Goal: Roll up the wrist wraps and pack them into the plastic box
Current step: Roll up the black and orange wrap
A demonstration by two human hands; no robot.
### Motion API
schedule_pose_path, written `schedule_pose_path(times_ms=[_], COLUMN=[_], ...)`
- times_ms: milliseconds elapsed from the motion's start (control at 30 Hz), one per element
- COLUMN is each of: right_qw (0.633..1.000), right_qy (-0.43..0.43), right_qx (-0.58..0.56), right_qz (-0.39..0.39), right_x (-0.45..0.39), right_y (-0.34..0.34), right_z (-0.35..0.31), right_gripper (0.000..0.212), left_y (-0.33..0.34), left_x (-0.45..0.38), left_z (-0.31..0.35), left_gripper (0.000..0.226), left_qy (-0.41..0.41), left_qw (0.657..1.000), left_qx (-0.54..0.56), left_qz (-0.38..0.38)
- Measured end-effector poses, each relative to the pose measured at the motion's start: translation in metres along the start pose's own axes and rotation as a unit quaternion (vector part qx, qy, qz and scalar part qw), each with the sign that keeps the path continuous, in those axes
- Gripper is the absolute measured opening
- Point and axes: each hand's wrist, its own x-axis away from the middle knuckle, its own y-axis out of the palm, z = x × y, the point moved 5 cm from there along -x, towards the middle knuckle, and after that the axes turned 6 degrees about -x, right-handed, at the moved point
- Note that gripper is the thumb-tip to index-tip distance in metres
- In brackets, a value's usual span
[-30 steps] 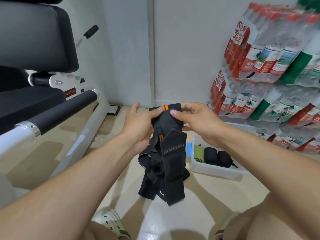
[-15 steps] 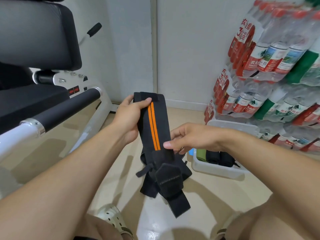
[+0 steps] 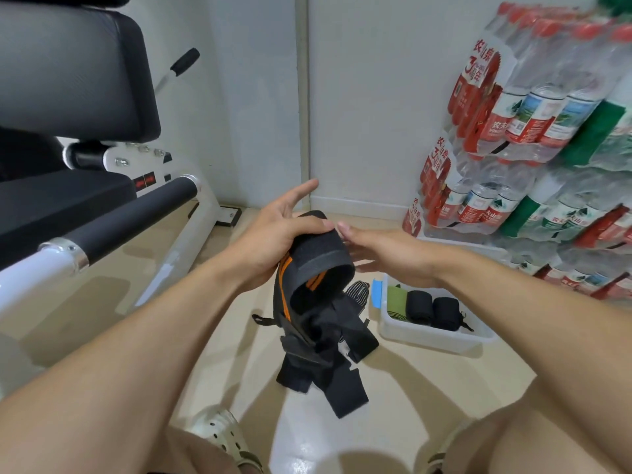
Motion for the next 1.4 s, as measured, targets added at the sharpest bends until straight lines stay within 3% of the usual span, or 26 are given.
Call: schedule_pose_path(times_ms=[233,267,367,467,633,833,967,1133,1267,1400], right_qw=[0.993,0.991,0.989,0.994,0.987,0.975,0.971,0.962,0.948,0.933], right_qy=[-0.017,-0.017,-0.012,-0.012,0.030,-0.037,-0.049,-0.011,0.009,0.009], right_qx=[-0.069,-0.081,-0.115,-0.075,-0.080,-0.213,-0.232,-0.268,-0.302,-0.337], right_qz=[-0.096,-0.103,-0.095,-0.077,-0.137,-0.045,0.006,0.055,0.102,0.130], right_x=[0.004,0.006,0.006,0.010,0.028,0.028,0.025,0.022,0.020,0.019], right_y=[0.012,0.012,0.010,0.003,-0.012,-0.023,-0.016,-0.005,-0.004,-0.004], right_z=[-0.005,-0.007,-0.013,-0.019,-0.016,-0.024,-0.029,-0.027,-0.025,-0.026], right_gripper=[0.068,0.065,0.026,0.026,0.024,0.022,0.021,0.018,0.034,0.032], left_y=[-0.009,-0.009,-0.010,-0.014,-0.024,-0.033,-0.017,0.003,0.007,0.009], left_x=[0.004,0.004,0.003,0.001,-0.007,-0.010,-0.007,0.000,0.005,0.004], left_z=[-0.001,-0.002,-0.006,-0.011,-0.019,-0.025,-0.013,-0.010,-0.006,-0.009], left_gripper=[0.063,0.060,0.057,0.053,0.026,0.027,0.057,0.085,0.084,0.068], left_qy=[0.001,0.003,0.002,-0.004,-0.020,-0.023,0.029,0.067,0.124,0.171], left_qw=[1.000,1.000,0.999,0.999,0.999,0.988,0.996,0.984,0.956,0.934], left_qx=[-0.009,-0.015,-0.016,-0.032,-0.030,-0.086,-0.075,-0.155,-0.266,-0.310], left_qz=[-0.010,-0.013,-0.031,-0.024,0.028,0.129,0.045,-0.048,-0.013,0.044])
